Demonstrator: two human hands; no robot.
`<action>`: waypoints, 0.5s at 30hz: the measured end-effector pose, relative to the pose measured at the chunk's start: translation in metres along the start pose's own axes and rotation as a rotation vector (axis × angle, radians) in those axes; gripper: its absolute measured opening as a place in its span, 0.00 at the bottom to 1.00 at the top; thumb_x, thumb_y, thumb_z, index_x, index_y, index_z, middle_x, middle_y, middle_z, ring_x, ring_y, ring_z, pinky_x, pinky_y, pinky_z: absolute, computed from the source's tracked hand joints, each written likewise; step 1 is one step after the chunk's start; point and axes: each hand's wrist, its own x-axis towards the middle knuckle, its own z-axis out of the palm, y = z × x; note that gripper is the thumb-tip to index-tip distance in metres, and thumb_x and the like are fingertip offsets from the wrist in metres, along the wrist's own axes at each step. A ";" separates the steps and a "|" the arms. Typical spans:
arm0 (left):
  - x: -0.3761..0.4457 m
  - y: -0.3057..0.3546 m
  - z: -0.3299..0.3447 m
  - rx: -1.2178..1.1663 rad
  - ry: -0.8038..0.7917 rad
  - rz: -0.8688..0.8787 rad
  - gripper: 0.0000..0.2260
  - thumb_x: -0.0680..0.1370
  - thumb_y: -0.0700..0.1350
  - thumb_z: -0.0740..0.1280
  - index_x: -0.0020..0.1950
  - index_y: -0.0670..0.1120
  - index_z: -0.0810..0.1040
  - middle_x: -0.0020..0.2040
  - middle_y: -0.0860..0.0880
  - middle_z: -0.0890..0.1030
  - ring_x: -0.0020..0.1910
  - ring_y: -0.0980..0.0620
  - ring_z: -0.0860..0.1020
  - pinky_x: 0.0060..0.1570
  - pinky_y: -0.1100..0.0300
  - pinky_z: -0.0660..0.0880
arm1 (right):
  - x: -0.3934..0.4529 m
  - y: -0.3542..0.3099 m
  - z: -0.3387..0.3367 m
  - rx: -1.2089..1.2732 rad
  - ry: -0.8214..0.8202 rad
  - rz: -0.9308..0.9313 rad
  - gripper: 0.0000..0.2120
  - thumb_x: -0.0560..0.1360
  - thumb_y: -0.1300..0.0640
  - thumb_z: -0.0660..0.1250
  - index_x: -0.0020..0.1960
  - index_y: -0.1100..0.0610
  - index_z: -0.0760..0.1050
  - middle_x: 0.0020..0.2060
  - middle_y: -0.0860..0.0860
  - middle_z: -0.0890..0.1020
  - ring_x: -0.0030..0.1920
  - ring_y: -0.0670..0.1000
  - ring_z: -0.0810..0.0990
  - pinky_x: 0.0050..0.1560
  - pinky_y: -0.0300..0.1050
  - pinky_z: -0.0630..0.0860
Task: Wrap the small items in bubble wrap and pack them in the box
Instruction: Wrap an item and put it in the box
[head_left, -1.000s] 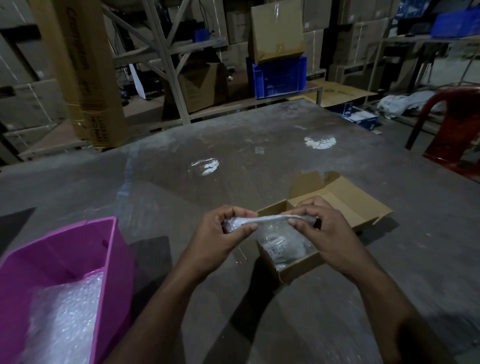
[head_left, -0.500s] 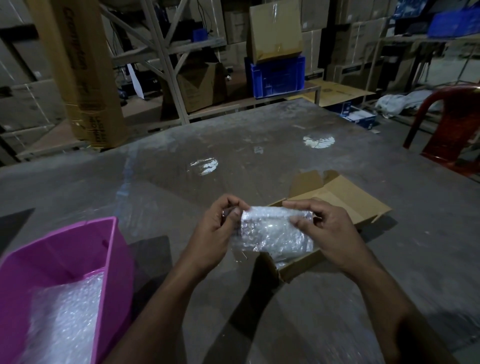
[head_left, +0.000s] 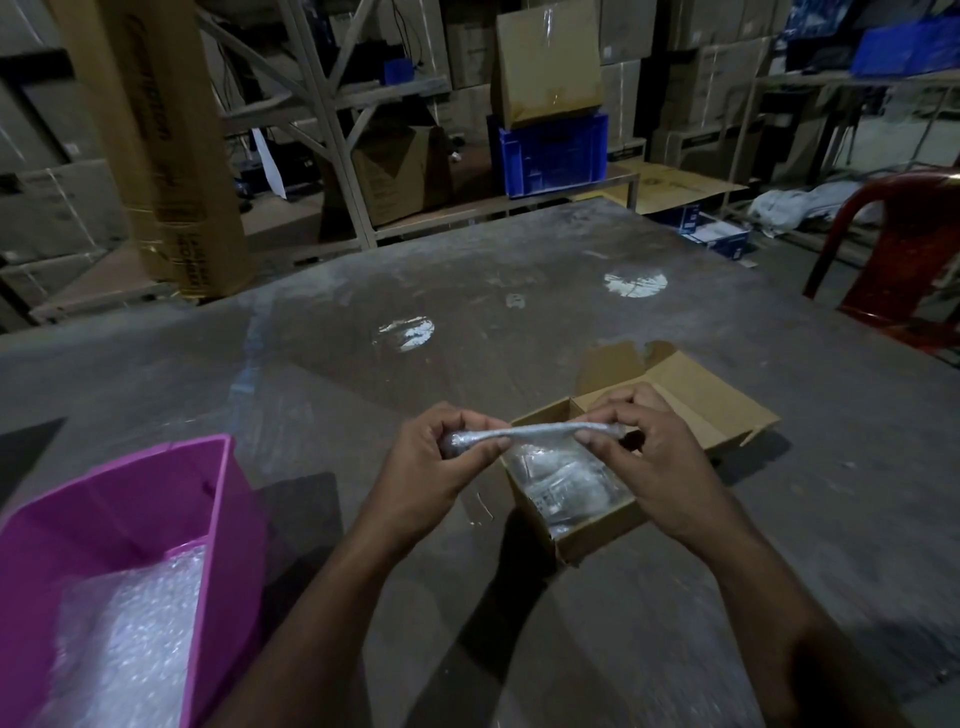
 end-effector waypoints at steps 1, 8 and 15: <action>0.001 -0.001 -0.001 0.014 0.012 0.022 0.03 0.73 0.42 0.77 0.46 0.48 0.87 0.43 0.52 0.80 0.40 0.60 0.77 0.40 0.69 0.71 | 0.000 0.000 0.000 0.006 0.003 -0.001 0.04 0.77 0.55 0.72 0.47 0.47 0.83 0.48 0.46 0.77 0.51 0.44 0.78 0.49 0.35 0.74; 0.000 -0.001 -0.002 -0.098 -0.031 -0.008 0.05 0.80 0.41 0.69 0.56 0.45 0.82 0.43 0.54 0.83 0.39 0.59 0.79 0.40 0.64 0.76 | -0.003 -0.006 -0.002 0.264 -0.058 0.029 0.14 0.81 0.58 0.66 0.61 0.42 0.81 0.50 0.41 0.85 0.53 0.49 0.84 0.52 0.47 0.81; -0.003 0.005 -0.003 -0.109 -0.062 -0.030 0.09 0.83 0.42 0.64 0.57 0.45 0.84 0.49 0.49 0.85 0.42 0.56 0.80 0.41 0.60 0.79 | -0.004 -0.006 -0.002 0.262 -0.099 0.069 0.13 0.71 0.55 0.77 0.55 0.50 0.84 0.52 0.46 0.86 0.52 0.49 0.85 0.50 0.47 0.83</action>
